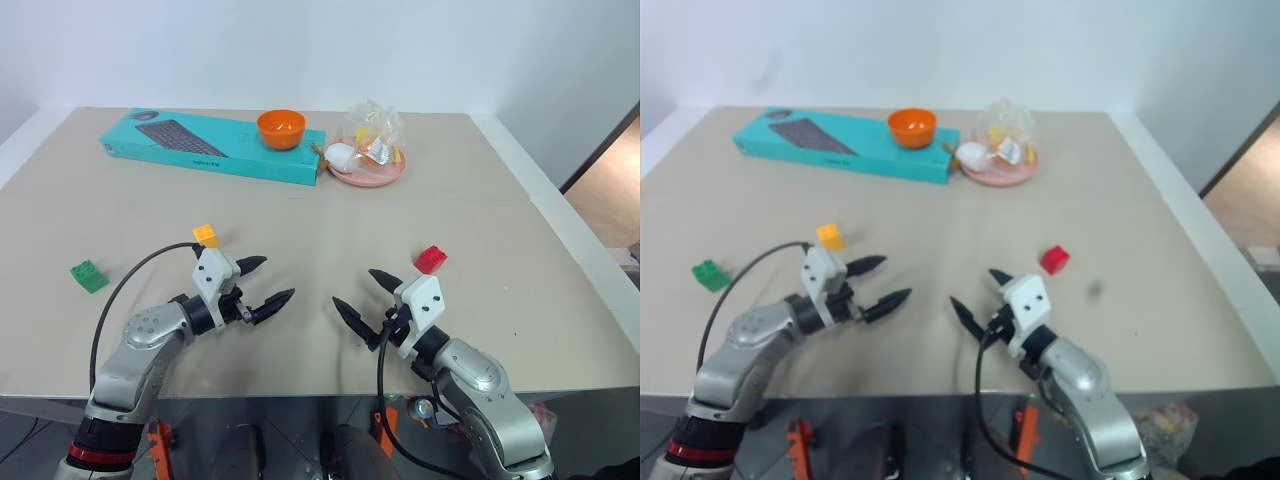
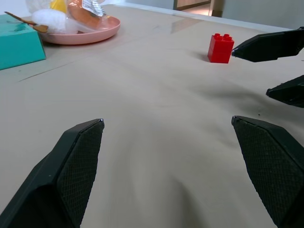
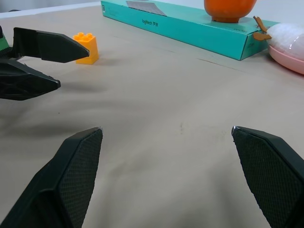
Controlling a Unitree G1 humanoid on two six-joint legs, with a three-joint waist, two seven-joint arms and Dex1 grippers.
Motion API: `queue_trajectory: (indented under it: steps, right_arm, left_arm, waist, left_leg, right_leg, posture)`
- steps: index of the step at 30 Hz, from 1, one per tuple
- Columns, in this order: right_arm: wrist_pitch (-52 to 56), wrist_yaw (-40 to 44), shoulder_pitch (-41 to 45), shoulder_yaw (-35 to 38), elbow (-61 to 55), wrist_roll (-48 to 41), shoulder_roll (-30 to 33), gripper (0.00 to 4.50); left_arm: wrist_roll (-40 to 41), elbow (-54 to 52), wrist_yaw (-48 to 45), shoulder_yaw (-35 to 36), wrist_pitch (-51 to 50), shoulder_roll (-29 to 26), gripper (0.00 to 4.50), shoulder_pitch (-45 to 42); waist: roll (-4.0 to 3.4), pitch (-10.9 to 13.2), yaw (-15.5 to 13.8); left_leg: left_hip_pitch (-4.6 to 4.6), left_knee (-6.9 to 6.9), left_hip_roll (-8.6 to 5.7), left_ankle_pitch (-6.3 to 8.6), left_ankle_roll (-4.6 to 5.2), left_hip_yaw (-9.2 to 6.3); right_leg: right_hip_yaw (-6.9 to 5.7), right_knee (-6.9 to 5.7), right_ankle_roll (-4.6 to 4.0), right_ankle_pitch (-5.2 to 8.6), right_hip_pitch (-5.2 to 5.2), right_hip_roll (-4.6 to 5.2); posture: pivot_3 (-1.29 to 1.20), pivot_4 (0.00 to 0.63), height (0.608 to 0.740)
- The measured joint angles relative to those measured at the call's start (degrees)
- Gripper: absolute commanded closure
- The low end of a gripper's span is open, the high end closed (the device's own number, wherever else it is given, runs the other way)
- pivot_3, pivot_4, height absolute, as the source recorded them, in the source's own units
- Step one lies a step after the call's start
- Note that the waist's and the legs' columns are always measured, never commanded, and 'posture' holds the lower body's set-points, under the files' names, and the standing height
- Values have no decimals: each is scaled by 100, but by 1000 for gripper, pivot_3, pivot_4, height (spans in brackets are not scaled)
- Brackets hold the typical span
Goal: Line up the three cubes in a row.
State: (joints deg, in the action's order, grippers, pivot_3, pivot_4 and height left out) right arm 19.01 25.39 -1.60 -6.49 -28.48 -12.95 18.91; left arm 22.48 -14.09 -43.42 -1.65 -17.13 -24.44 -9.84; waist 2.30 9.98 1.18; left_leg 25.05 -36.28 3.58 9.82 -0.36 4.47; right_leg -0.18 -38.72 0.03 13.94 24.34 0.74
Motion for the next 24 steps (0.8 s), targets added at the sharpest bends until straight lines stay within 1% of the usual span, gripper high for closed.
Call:
queue_trajectory:
  steps: [6,10,14,16,20,23,24]
  right_arm:
    - [-3,-58,0,0,0,-1,-13,0]
    - [15,-237,101,91,23,9,-107,0]
    - [89,-730,686,688,394,197,-80,0]
    - [61,-850,961,989,749,312,110,0]
    - [-74,-670,1153,1282,1296,319,465,0]
    - [-142,-292,1233,1430,1586,173,753,0]
    - [-142,-38,1308,1467,1743,24,894,0]
  left_arm:
    - [0,-2,-275,-112,-25,-138,48,-8]
    - [5,-19,-687,-309,-21,-329,48,-30]
    - [46,-25,-971,-444,-74,-389,48,-288]
    - [55,-11,-998,-472,-87,-381,48,-527]
    - [53,96,-1032,-482,-91,-342,48,-716]
    - [50,215,-1076,-512,-91,-316,48,-721]
    - [50,226,-1087,-521,-91,-303,48,-728]
  waist:
    - [0,0,0]
    - [0,0,1]
    - [0,0,0]
    - [0,0,-3]
    - [-2,1,-1]
    - [-3,2,3]
    - [-4,3,6]
  left_leg:
    - [0,0,0,0,0,1]
    - [0,0,0,0,0,2]
    - [0,-5,-7,-4,7,4]
    - [1,-5,-14,-8,12,4]
    - [0,1,-17,-5,14,6]
    - [1,2,-8,3,14,5]
    - [0,2,-5,4,15,6]
  right_leg:
    - [1,0,-6,3,0,0]
    - [2,0,-18,10,0,1]
    - [4,0,-20,7,-2,5]
    - [4,0,-19,6,-3,7]
    - [13,0,17,-6,-3,-10]
    - [21,0,18,-1,-1,-27]
    - [22,0,17,-1,-1,-33]
  posture:
    - [0,150,740]
    - [0,150,740]
    - [0,150,740]
    - [0,150,740]
    - [0,150,740]
    - [0,150,740]
    - [0,150,740]
